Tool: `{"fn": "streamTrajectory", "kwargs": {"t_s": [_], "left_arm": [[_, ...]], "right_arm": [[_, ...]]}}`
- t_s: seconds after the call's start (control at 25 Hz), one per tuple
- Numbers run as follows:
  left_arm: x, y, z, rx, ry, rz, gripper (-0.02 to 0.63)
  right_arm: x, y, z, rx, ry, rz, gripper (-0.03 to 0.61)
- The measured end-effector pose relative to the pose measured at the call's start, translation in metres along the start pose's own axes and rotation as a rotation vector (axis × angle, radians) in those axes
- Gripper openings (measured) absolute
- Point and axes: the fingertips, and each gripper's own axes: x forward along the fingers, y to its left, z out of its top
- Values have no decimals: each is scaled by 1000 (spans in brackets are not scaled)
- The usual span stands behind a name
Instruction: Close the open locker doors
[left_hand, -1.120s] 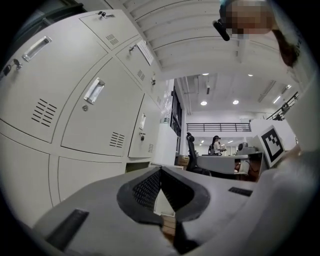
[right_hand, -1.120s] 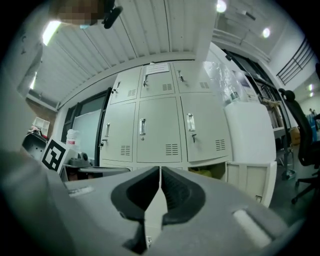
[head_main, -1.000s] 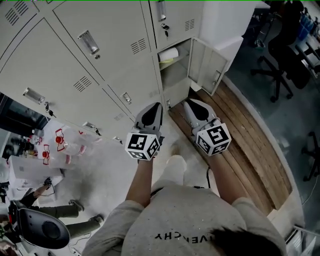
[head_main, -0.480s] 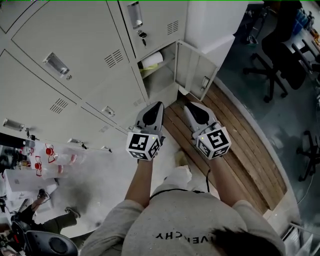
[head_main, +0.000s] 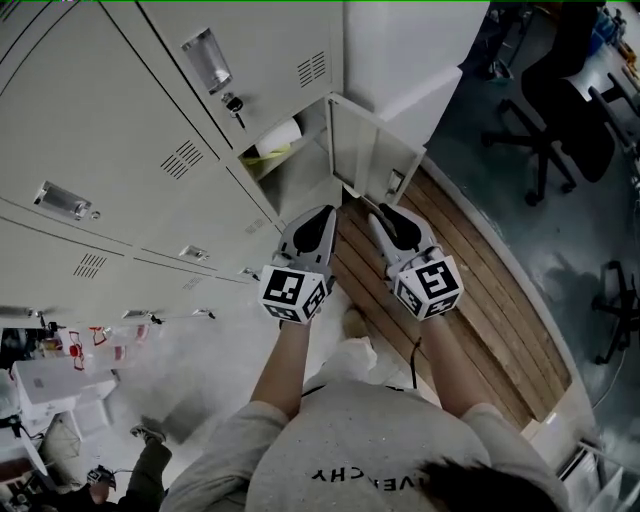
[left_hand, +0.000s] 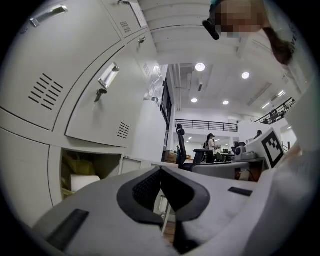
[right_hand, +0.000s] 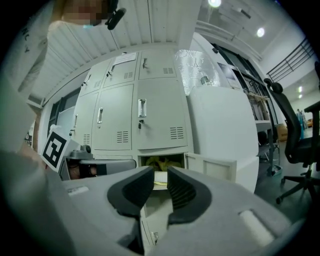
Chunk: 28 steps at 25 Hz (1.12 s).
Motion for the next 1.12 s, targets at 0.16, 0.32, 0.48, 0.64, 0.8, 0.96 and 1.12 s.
{"fn": "streamTrajectory", "kwargs": {"t_s": [0.16,0.32,0.48,0.64,0.8,0.96,1.12], "left_arm": [[30,-1,-12,-14,25,-8,-2],[61,-4,-25,-24,47,-32,-2],[91,-10,-40,-38,63,-57,-2],[117,-18,-57,-53,82,-82,-2],[138,-28,-74,-57,100,-111,-2],[153,-36,-89,-62,123,-127,-2],[164,-39,-95,-54,126,-141,-2]], "right_arm": [[7,-30,-7,7,22,-17,81],[14,-61,-17,21,43,-41,86],[19,-90,-28,30,64,-57,101],[20,-116,-40,39,81,-80,104],[22,-141,-49,48,86,-105,109],[26,-156,-54,27,95,-119,121],[33,-169,-59,33,96,-126,135]]}}
